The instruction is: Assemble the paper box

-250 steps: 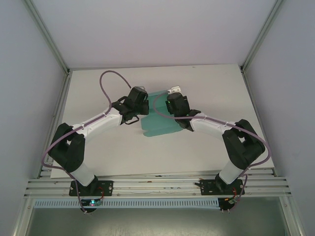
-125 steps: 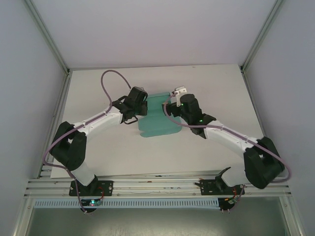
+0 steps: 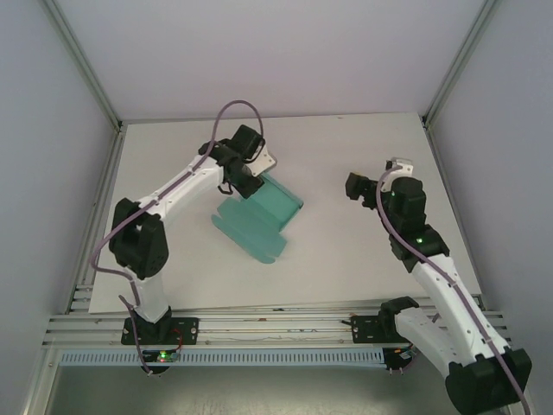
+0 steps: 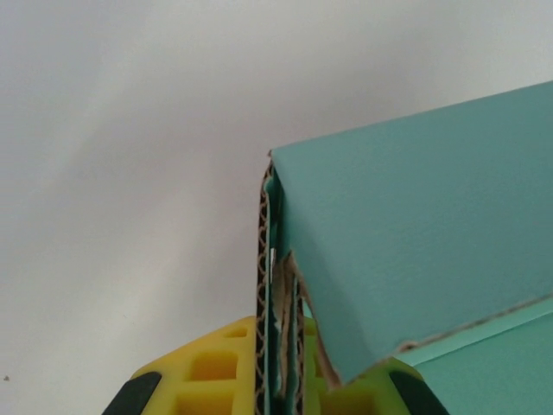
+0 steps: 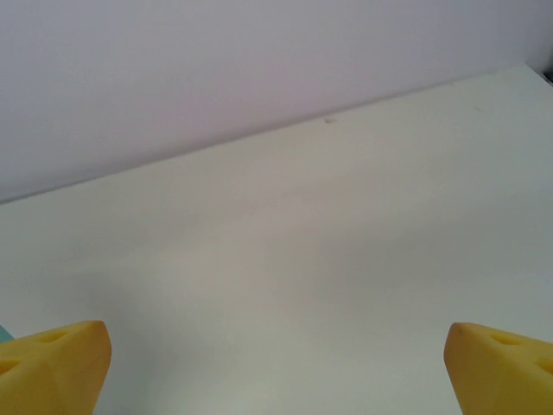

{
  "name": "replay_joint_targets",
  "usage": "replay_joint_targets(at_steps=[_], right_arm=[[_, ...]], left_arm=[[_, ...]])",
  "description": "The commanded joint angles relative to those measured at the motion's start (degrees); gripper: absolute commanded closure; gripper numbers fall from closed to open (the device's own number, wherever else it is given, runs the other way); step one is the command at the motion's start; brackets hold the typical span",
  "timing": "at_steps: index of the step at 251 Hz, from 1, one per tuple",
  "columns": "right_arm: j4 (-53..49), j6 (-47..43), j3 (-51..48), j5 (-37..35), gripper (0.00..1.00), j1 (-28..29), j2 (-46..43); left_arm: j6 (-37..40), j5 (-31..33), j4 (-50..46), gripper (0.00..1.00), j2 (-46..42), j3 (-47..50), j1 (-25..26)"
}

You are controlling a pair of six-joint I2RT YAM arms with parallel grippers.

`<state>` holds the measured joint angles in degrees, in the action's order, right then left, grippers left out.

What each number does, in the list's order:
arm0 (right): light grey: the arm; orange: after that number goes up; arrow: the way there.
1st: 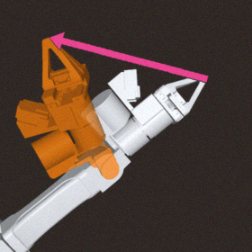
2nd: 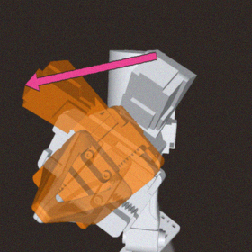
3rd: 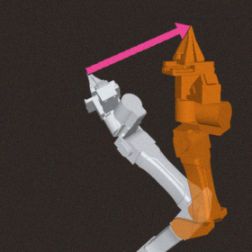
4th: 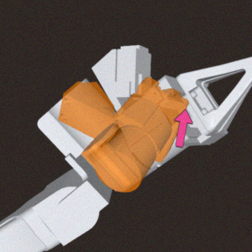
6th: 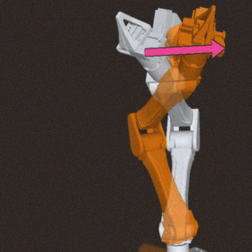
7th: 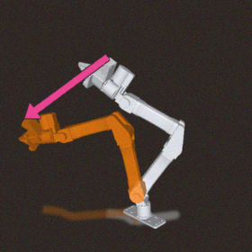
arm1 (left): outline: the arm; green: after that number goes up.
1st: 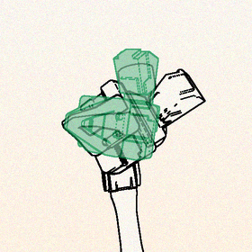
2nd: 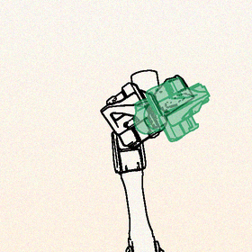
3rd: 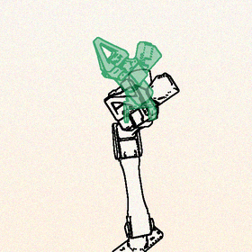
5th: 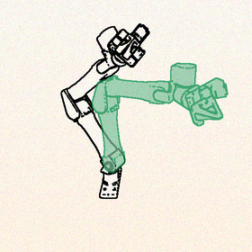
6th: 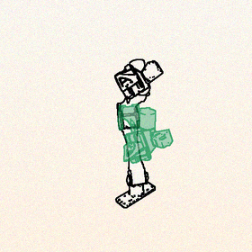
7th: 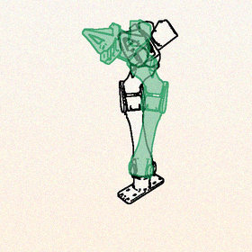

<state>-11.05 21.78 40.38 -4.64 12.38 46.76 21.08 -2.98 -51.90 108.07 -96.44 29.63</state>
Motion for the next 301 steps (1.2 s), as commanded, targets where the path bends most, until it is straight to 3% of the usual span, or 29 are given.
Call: replay_joint_targets(at_steps=[1,50,110,158,194,246,268,279,301], right_arm=[[-7.44,2.05,-1.99,-0.15,0.02,-1.67,-1.45],[-9.48,1.25,-1.10,2.76,0.02,-3.81,0.72],[-7.55,0.51,-1.67,4.19,0.02,-5.61,3.22],[-5.68,0.22,-3.32,5.20,0.02,-7.35,2.68],[-4.94,0.24,-4.77,5.34,0.02,-8.51,2.20],[-4.07,0.06,-5.90,6.54,0.02,-9.83,1.45],[-4.11,-0.07,-5.78,7.02,0.02,-10.09,1.44],[-4.02,-0.10,-5.75,7.51,0.02,-10.18,1.34],[-4.02,0.00,-5.75,8.20,0.02,-10.26,1.23]], left_arm=[[9.93,2.93,-14.48,1.00,6.70,-5.24,1.97],[11.05,11.75,-19.96,1.00,17.78,-13.23,6.31],[13.44,22.62,-13.46,1.00,26.63,-15.41,11.53],[13.27,22.27,-7.13,1.00,28.34,-13.33,13.25],[14.48,25.59,-2.59,0.96,28.31,-8.50,14.48],[11.58,25.90,-2.50,0.93,29.56,-8.12,15.09],[10.96,26.77,-3.35,0.87,29.04,-9.14,15.11],[11.27,26.94,-3.97,0.77,28.53,-9.61,15.05],[11.83,27.15,-4.35,0.65,26.67,-9.92,15.05]])
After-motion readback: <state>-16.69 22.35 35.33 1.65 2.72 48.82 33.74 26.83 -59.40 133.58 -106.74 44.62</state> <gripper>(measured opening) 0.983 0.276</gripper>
